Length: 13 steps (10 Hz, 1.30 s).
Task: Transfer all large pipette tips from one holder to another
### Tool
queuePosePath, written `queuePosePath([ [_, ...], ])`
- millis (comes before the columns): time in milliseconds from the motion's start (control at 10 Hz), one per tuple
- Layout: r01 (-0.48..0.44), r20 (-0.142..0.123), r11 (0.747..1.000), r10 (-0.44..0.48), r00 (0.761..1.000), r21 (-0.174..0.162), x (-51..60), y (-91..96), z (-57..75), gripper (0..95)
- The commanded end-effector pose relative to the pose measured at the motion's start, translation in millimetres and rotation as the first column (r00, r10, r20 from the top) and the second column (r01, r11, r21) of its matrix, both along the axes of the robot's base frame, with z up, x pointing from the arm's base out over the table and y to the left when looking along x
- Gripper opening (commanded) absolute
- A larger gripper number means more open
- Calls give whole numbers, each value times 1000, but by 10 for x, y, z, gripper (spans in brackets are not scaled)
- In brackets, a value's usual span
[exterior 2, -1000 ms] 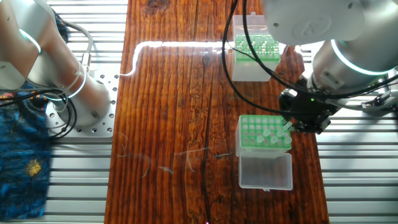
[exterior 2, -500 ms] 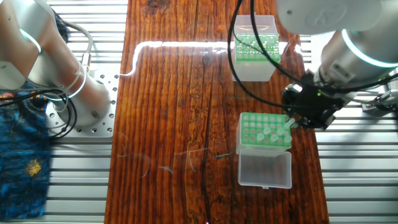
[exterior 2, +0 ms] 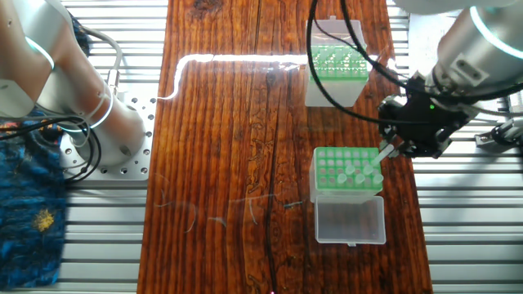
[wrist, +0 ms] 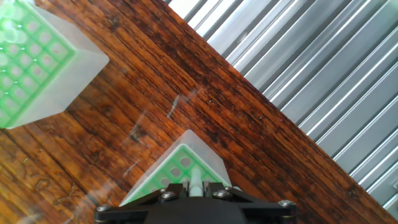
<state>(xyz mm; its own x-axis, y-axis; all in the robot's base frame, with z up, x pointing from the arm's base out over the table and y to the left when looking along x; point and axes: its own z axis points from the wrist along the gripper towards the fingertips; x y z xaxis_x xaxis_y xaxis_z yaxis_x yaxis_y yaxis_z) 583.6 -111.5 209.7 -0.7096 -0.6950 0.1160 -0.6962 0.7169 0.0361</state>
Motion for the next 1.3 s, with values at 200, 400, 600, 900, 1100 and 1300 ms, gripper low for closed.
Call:
queuePosePath([
  [200, -11, -14, 1000, 11, 1000, 0, 4, 6, 137, 0],
  [400, -14, -27, 1000, 14, 1000, -9, 19, 36, 257, 0],
  [600, -25, -33, 999, 24, 999, -22, 19, 63, 339, 0],
  [900, -25, -36, 999, 25, 999, -22, -22, 101, 463, 0],
  [1100, -29, -36, 999, 28, 999, -21, -37, 111, 535, 0],
  [1300, -34, -36, 999, 34, 999, -19, -40, 117, 624, 0],
])
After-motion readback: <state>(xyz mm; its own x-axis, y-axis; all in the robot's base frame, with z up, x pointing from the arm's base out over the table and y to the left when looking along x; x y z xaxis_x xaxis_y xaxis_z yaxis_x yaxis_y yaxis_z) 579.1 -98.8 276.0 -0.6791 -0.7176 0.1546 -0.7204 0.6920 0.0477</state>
